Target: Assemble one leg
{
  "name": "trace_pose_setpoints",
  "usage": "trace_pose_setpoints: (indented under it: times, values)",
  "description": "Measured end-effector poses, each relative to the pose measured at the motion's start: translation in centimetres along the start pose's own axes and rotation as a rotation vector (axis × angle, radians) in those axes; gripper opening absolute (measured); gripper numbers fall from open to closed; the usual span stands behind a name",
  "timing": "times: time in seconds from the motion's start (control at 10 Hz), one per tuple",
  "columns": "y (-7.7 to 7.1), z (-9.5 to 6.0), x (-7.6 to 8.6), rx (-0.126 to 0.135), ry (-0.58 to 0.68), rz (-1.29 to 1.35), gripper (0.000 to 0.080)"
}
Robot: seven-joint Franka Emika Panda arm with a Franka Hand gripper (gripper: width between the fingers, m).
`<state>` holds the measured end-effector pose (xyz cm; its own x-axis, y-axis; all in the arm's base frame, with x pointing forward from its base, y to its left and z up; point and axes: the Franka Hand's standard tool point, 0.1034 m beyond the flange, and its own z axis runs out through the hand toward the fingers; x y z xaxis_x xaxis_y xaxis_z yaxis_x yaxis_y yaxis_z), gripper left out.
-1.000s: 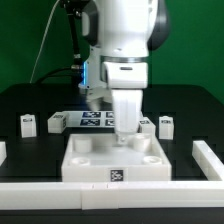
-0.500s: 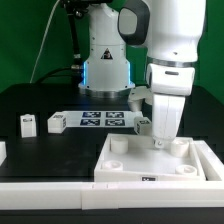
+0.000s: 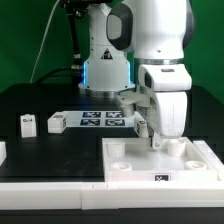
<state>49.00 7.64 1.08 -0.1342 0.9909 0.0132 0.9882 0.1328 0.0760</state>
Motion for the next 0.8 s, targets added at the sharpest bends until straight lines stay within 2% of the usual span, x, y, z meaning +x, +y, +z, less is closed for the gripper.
trace_pose_setpoints:
  times: [0.1, 0.4, 0.8]
  values:
    - [-0.05, 0.0, 0.01, 0.001, 0.01, 0.009, 0.0069]
    - [-0.04, 0.02, -0.24, 0.036, -0.002, 0.011, 0.0069]
    - [0.49, 0.08, 0.5, 0.06, -0.017, 0.103, 0.0067]
